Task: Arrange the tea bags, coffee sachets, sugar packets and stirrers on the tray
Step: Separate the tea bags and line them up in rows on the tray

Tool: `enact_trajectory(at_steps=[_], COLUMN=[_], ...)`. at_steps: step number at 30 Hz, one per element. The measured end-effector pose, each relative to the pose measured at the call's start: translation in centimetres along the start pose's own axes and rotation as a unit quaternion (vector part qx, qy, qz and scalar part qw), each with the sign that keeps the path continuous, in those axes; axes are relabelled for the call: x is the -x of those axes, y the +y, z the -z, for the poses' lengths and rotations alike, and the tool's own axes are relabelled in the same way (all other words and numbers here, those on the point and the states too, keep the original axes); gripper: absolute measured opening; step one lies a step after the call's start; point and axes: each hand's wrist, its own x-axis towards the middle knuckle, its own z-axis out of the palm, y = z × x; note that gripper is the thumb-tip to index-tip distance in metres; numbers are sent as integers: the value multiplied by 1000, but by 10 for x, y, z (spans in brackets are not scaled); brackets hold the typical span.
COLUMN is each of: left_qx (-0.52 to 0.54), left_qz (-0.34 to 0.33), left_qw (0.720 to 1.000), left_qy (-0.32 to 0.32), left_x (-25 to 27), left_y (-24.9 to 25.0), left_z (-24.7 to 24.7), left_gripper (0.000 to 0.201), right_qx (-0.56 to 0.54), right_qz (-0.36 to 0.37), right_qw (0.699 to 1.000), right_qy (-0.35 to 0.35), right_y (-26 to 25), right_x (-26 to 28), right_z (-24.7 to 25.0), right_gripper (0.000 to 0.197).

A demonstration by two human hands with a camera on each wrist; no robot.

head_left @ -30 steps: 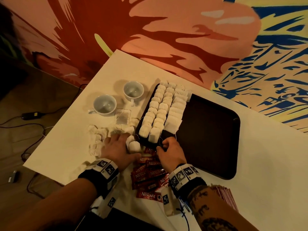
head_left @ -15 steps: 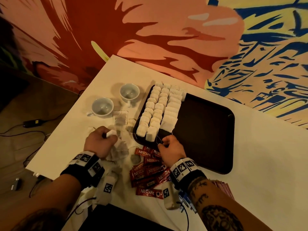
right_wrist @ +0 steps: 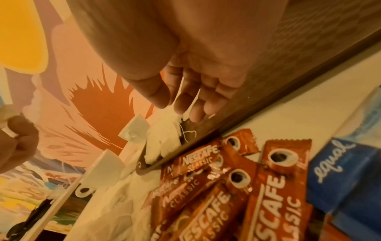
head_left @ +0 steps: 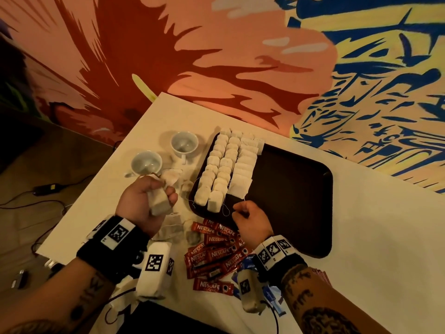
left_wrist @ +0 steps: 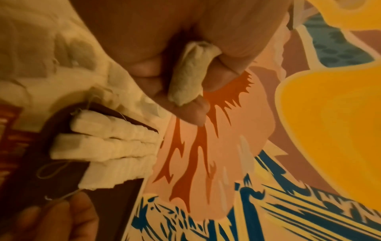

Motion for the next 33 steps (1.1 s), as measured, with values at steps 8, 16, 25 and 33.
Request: enact_trajectory(at_steps=[8,16,25,33], left_qx=[-6,-177,-279,-329], left_qz=[-22,-35,-8,2], left_qw=[996,974,954,940], left_qy=[-84,-138,-108,-88], left_x=[28,16,8,-2], left_y=[13,-20,-63,-77], left_z=[-51,-70,-59,-49], left_gripper=[25,23,25,22], right_qx=[-119,-213,-174,-137], right_qz=[62,160,120,120], right_qw=[991,963,976,981], right_qy=[16,-27,56,64], right_y=[-34,-98,-77,-70], right_x=[1,26,23,22], right_z=[23,48,47,54], right_gripper=[20,26,10,10])
